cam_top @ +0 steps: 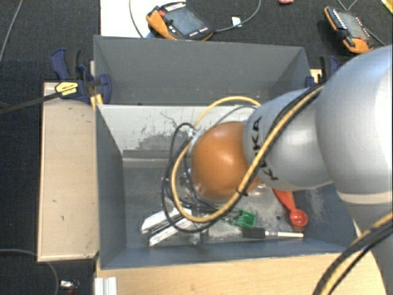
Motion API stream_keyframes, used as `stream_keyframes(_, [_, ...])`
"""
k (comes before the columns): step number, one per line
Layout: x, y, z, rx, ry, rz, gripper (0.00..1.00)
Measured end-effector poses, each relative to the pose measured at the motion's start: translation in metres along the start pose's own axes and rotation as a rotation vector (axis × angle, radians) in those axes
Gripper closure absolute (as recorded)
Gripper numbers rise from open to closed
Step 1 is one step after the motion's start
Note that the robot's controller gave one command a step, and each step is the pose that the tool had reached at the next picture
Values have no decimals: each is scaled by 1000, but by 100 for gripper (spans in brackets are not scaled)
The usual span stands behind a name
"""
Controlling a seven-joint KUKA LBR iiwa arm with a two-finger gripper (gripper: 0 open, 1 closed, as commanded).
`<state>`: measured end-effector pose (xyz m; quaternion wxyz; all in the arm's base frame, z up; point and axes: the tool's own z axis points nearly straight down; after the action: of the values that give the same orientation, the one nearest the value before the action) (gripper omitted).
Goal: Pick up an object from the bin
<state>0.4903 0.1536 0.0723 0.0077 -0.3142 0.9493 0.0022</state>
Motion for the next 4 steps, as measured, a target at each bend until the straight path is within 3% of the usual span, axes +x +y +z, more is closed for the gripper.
stream_keyframes(1, [-3,3,-1,2,1,-115,100])
stream_keyframes(2, [-4,5,-1,2,0,-145,100])
stream_keyframes(4, [-2,6,-46,-4,9,-139,100])
